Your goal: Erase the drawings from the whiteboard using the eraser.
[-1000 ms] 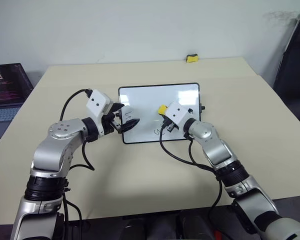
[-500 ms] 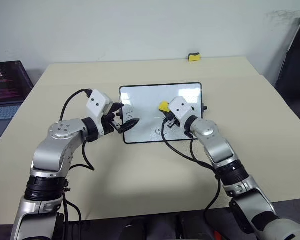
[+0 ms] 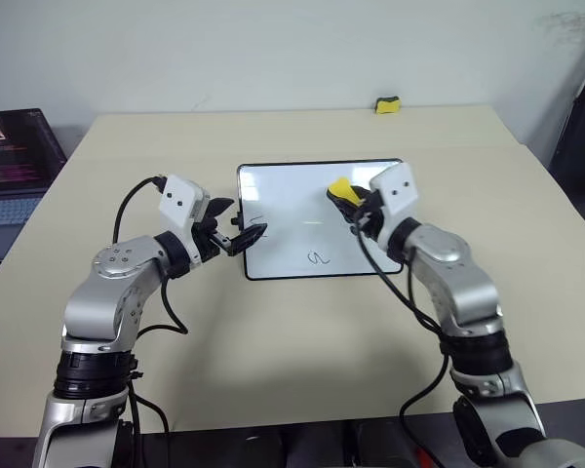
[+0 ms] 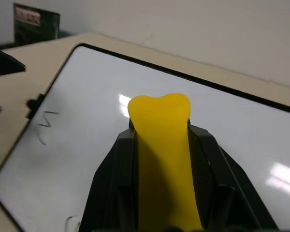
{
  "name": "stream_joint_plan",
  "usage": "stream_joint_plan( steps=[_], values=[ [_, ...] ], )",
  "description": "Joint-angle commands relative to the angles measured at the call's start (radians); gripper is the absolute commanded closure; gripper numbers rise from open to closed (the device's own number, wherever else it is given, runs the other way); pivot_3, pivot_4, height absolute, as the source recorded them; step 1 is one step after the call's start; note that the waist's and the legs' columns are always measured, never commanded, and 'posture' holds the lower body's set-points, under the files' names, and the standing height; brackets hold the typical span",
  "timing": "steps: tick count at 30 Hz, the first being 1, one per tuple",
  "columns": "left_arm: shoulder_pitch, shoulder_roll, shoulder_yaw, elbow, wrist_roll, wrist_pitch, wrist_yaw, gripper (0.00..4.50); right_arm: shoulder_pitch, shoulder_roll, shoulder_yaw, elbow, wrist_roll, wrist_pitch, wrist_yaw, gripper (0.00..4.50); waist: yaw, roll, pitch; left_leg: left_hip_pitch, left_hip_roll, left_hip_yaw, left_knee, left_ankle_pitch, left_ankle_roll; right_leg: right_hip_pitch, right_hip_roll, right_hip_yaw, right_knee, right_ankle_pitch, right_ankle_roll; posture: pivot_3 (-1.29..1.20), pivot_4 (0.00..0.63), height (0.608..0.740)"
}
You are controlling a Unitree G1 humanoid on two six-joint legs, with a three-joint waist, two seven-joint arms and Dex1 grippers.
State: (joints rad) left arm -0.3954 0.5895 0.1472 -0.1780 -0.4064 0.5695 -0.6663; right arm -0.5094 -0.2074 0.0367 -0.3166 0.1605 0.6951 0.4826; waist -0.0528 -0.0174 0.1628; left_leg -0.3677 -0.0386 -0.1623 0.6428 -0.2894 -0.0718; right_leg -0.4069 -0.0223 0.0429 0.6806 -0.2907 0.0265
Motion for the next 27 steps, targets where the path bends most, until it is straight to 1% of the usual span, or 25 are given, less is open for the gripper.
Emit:
stream_joint_plan(
  steps=[1,4,7,11,14,20,27],
  values=[
    [0.030,0.000,0.049,-0.067,-0.020,-0.045,0.007,0.00,0.072,-0.047,-0.055,-0.163,0.119,0.073,0.055,3.43,0.003,0.000,0.000,0.000,0.000,0.000,0.000,0.000,0.000,0.000,0.000,0.000,0.000,0.000,0.000,0.00,0.150,0.740],
    [0.085,0.009,0.056,-0.099,-0.021,-0.070,-0.009,0.00,0.154,-0.110,-0.078,-0.244,0.189,0.105,0.099,3.43,0.004,0.000,0.000,0.001,0.000,0.001,0.000,0.000,0.000,0.001,0.000,0.000,0.000,0.000,0.000,0.00,0.150,0.740],
    [0.130,0.021,0.063,-0.126,-0.049,-0.070,-0.040,0.00,0.232,-0.172,-0.086,-0.276,0.212,0.084,0.126,3.43,0.005,0.000,0.000,0.001,0.000,0.001,0.000,-0.001,0.001,0.001,0.000,0.000,0.000,0.000,0.000,0.00,0.150,0.740],
    [0.167,0.037,0.067,-0.168,-0.112,-0.040,-0.088,0.00,0.336,-0.245,-0.068,-0.288,0.190,0.010,0.149,3.43,0.011,0.000,0.000,0.001,0.000,0.002,0.000,-0.001,0.002,0.002,0.000,-0.001,0.000,0.000,0.000,0.00,0.150,0.740],
    [0.186,0.057,0.047,-0.180,-0.096,-0.042,-0.097,0.00,0.390,-0.281,-0.056,-0.278,0.149,-0.069,0.148,3.43,0.012,0.000,0.000,0.002,0.000,0.002,0.001,-0.001,0.002,0.003,0.000,-0.001,0.000,0.000,0.000,0.00,0.150,0.740],
    [0.213,0.070,0.036,-0.202,-0.089,-0.041,-0.097,0.00,0.440,-0.306,-0.053,-0.251,0.106,-0.178,0.138,3.45,0.014,0.000,0.000,0.003,0.000,0.003,0.001,-0.001,0.002,0.003,0.000,-0.001,0.000,0.000,0.001,0.00,0.150,0.740],
    [0.178,0.083,-0.004,-0.209,-0.075,-0.054,-0.114,0.00,0.395,-0.283,-0.037,-0.208,0.072,-0.234,0.104,3.45,0.021,0.000,0.000,0.003,0.000,0.003,0.001,-0.001,0.001,0.003,0.000,-0.001,0.000,0.000,0.000,0.00,0.150,0.740]
  ],
)
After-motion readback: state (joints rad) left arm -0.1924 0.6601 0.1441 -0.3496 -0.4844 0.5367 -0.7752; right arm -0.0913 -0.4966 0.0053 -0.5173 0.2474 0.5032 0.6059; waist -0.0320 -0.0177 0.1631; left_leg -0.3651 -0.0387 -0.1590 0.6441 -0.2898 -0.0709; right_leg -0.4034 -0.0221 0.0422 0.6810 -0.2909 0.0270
